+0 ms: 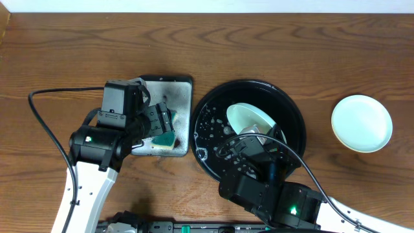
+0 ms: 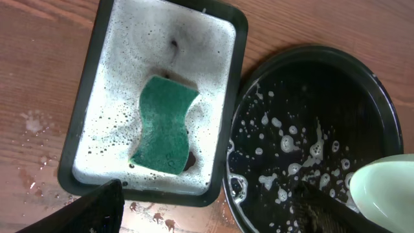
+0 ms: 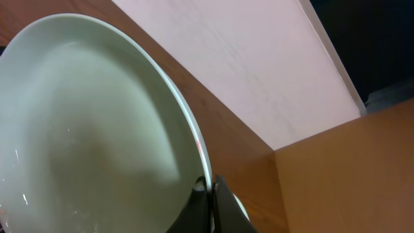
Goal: Clean dirty plates on tray and stack at the side
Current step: 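Lift the pale green plate off the tray with the right gripper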
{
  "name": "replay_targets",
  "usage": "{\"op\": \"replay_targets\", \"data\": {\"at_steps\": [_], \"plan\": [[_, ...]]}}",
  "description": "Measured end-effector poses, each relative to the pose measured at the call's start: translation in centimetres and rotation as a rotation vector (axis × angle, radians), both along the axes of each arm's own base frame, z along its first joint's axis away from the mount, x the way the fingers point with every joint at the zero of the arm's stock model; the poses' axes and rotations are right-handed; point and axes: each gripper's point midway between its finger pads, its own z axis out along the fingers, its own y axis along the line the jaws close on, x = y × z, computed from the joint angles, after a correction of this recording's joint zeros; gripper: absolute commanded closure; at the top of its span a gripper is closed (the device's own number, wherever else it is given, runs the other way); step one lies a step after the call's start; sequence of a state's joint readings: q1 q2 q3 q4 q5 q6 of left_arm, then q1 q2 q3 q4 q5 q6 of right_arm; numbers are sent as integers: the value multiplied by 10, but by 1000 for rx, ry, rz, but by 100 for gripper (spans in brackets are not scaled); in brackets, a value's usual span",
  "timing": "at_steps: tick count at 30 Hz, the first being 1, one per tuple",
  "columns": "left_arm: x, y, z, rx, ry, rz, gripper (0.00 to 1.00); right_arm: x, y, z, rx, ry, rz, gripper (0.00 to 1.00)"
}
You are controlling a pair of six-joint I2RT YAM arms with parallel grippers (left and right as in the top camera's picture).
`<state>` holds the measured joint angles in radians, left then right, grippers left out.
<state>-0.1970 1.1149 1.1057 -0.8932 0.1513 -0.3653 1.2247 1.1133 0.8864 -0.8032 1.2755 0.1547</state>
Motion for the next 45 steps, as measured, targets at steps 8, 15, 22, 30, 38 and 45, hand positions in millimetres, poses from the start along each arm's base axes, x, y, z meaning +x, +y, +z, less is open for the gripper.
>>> {"op": "replay_targets", "data": {"at_steps": [8, 15, 22, 30, 38, 45], "plan": [[0, 0, 0, 0, 0, 0, 16, 0, 0, 0, 0, -1, 0, 99], [0, 0, 0, 0, 0, 0, 16, 0, -1, 1, -2, -6, -4, 99], [0, 0, 0, 0, 0, 0, 16, 0, -1, 1, -2, -7, -5, 99], [0, 0, 0, 0, 0, 0, 16, 0, -1, 1, -2, -7, -7, 99], [0, 0, 0, 0, 0, 0, 16, 0, -1, 1, -2, -7, -7, 99], [0, 0, 0, 0, 0, 0, 16, 3, -4, 0, 41, -10, -30, 99]]}}
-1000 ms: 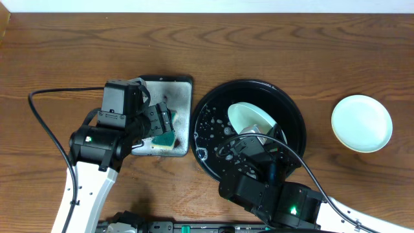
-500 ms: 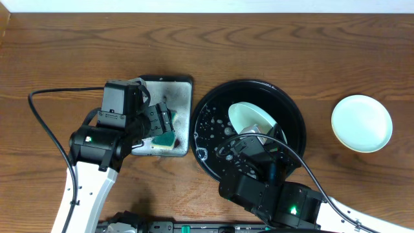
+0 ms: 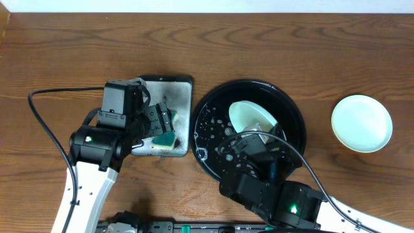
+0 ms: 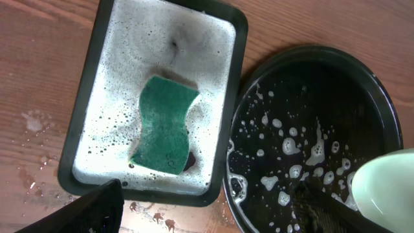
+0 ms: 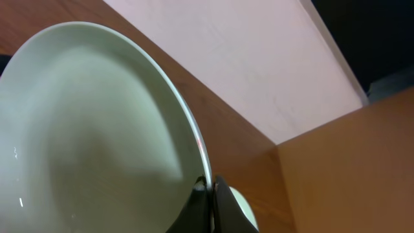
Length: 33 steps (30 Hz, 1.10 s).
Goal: Clean dirty plates on tray and stack at the side
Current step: 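Lift the pale green plate off the tray with the right gripper, then carry the plate right and stack it on the plate pile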
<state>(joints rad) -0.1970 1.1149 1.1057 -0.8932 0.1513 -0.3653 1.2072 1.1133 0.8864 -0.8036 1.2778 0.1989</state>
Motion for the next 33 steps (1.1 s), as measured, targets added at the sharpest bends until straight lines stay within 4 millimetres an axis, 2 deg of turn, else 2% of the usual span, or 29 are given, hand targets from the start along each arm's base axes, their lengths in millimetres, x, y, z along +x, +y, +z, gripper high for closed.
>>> {"op": "replay_targets", "data": {"at_steps": [3, 8, 16, 20, 25, 29, 32, 33], "plan": [[0, 0, 0, 0, 0, 0, 16, 4, -4, -5, 48, 23, -24, 99], [0, 0, 0, 0, 0, 0, 16, 18, -24, -19, 151, 84, -118, 99], [0, 0, 0, 0, 1, 0, 16, 43, -76, -59, 433, 261, -351, 99], [0, 0, 0, 0, 0, 0, 16, 52, -113, -80, 630, 354, -497, 99], [0, 0, 0, 0, 0, 0, 16, 64, -162, -89, 894, 368, -639, 99], [0, 0, 0, 0, 0, 0, 16, 73, -218, -86, 1083, 269, -748, 99], [0, 0, 0, 0, 0, 0, 16, 68, -262, -92, 1158, 204, -866, 99], [0, 0, 0, 0, 0, 0, 16, 65, -271, -96, 1174, 198, -897, 99]]}}
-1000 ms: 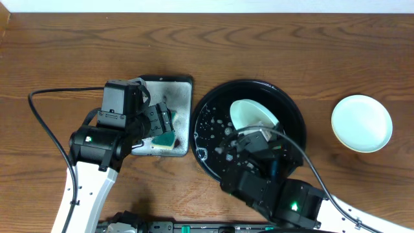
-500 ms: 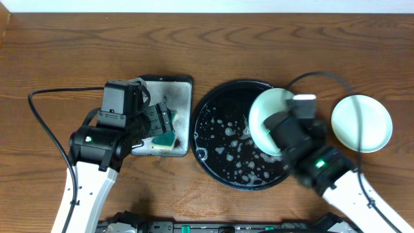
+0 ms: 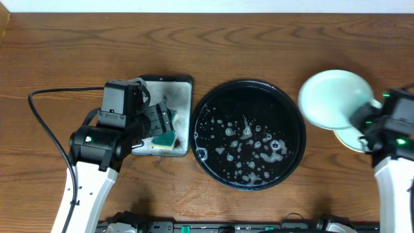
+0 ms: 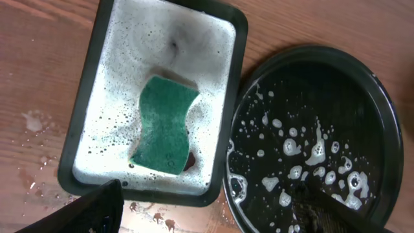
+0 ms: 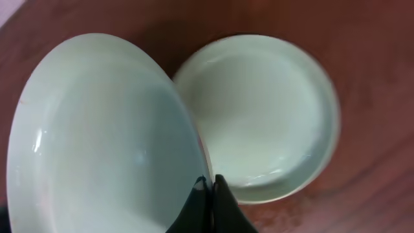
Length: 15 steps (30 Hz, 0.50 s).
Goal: Clean dirty plates on tray and stack at the side
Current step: 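Carry the plate right and stack it on the plate pile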
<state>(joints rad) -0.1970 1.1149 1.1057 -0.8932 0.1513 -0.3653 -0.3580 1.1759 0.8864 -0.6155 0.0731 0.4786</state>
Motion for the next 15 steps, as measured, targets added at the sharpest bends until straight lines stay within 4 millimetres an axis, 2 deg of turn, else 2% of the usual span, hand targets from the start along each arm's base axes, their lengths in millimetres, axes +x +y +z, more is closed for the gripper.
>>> {"op": "replay_targets", "data": {"at_steps": [5, 9, 12, 15], "plan": [[0, 0, 0, 0, 0, 0, 16, -27, -54, -41, 77, 113, -194, 99], [0, 0, 0, 0, 1, 0, 16, -42, -73, -75, 135, 207, -269, 99], [0, 0, 0, 0, 0, 0, 16, -44, -76, -96, 175, 250, -259, 98], [0, 0, 0, 0, 0, 0, 16, -35, -69, -102, 215, 235, -185, 66]]}}
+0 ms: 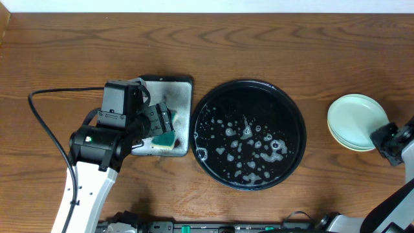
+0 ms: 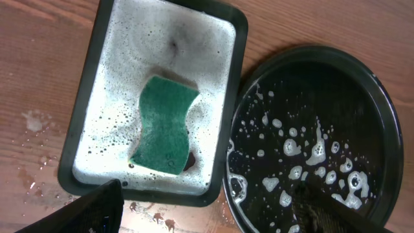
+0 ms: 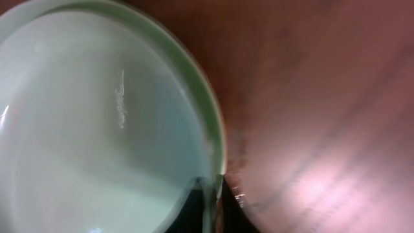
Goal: Clean dirty plates on tray and stack at the side
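Two pale green plates [image 1: 354,121] lie stacked on the table at the right. My right gripper [image 3: 212,194] is shut on the rim of the top plate [image 3: 97,116], at the stack's lower right side [image 1: 383,137]. The round black tray [image 1: 249,134] in the middle holds only soap suds. My left gripper [image 2: 210,210] hangs open above the table's left part. Below it a green sponge [image 2: 165,124] lies in a foamy rectangular tray [image 2: 90,77].
The rectangular sponge tray [image 1: 184,97] touches the round tray's left rim. A black cable [image 1: 45,123] loops left of the left arm. Bare wooden table [image 1: 259,45] lies behind both trays. The stack is near the right table edge.
The right gripper held the plate tilted, up and left of the plate on the table. Now that plate lies flat on the other one, and the gripper sits lower and farther right.
The right gripper first held a pale green plate tilted over the sudsy round tray, and the same a moment later. Then the plate was beside the clean plate at the right, the tray left bare. Now it lies on that plate. The left arm stayed still.
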{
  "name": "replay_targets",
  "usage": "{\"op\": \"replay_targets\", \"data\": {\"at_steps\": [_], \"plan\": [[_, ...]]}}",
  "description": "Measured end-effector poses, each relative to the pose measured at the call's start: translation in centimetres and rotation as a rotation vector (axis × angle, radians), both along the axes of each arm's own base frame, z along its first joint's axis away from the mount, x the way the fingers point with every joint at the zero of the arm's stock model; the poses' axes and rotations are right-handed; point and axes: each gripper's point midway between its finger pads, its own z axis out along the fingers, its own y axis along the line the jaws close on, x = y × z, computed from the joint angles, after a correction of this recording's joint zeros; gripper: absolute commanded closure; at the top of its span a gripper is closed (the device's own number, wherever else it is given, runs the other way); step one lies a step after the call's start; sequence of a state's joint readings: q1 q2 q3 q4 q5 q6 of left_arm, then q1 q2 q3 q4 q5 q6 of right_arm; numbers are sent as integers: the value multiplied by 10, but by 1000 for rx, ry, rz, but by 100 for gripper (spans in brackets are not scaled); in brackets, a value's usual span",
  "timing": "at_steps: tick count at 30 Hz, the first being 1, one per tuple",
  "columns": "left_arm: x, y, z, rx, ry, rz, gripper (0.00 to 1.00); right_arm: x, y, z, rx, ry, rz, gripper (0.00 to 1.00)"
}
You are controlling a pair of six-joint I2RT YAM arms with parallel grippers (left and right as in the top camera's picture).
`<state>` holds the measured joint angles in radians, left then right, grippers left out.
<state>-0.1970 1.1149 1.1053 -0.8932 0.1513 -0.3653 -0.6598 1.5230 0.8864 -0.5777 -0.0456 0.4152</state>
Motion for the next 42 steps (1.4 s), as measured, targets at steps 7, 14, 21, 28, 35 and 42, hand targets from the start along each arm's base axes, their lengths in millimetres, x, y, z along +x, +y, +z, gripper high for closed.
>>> {"op": "replay_targets", "data": {"at_steps": [7, 14, 21, 28, 35, 42], "plan": [[0, 0, 0, 0, 0, 0, 16, 36, 47, 37, 167, -258, 226, 42], [0, 0, 0, 0, 0, 0, 16, 40, 140, 162, 196, -626, 579, 45], [0, 0, 0, 0, 1, 0, 16, -13, 251, 222, 177, -785, 1003, 1], [0, 0, 0, 0, 0, 0, 16, -68, 308, 249, 193, -895, 1255, 1], [0, 0, 0, 0, 0, 0, 16, -80, 314, 246, 230, -873, 1272, 1], [0, 0, 0, 0, 0, 0, 16, -71, 303, 239, 82, -858, 1295, 1]]}}
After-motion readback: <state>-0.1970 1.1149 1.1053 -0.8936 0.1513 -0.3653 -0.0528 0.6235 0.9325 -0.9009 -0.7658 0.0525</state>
